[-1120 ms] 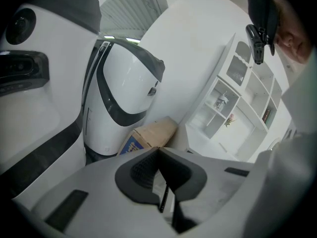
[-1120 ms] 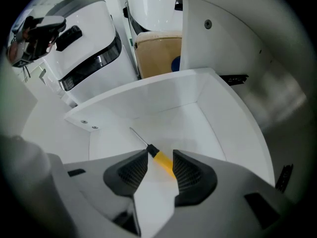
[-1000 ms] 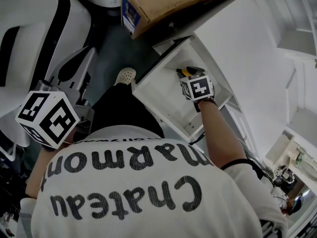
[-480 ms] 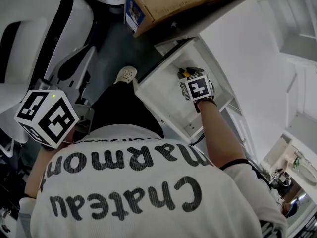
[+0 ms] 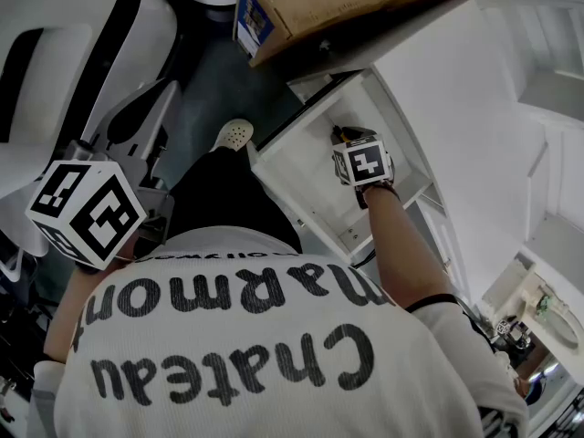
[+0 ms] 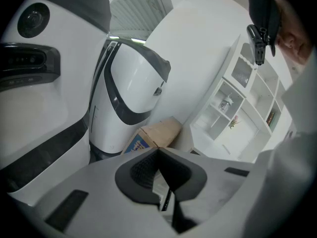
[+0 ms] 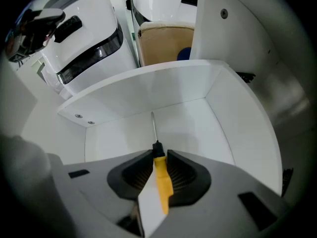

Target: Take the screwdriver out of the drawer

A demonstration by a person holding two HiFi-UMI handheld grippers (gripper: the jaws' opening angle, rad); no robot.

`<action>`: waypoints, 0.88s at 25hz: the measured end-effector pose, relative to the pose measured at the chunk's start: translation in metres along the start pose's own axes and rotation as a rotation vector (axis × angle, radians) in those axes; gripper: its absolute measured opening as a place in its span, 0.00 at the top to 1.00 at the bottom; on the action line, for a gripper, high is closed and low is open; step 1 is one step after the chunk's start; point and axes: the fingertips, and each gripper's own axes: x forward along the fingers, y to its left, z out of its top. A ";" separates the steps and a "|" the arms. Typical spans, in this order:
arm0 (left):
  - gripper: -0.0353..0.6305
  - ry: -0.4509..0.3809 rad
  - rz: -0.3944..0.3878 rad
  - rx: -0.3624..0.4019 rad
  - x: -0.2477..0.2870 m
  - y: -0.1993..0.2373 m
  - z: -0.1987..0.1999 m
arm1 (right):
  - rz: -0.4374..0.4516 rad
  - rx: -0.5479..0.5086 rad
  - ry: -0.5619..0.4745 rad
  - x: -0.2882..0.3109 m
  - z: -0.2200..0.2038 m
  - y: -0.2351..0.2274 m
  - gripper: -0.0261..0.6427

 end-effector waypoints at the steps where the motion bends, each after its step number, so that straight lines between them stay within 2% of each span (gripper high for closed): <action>1: 0.91 0.000 -0.001 0.000 0.000 0.000 0.000 | -0.003 -0.002 0.001 0.000 0.000 0.000 0.82; 5: 0.91 0.002 -0.006 0.001 -0.001 -0.001 -0.001 | -0.012 0.008 0.003 0.000 -0.002 0.001 0.82; 17: 0.91 0.000 -0.025 0.003 -0.010 -0.006 -0.005 | -0.023 0.136 0.016 -0.007 -0.024 0.010 0.83; 22: 0.91 0.004 -0.054 0.005 -0.013 -0.014 -0.009 | -0.025 0.213 -0.012 -0.022 -0.033 0.021 0.83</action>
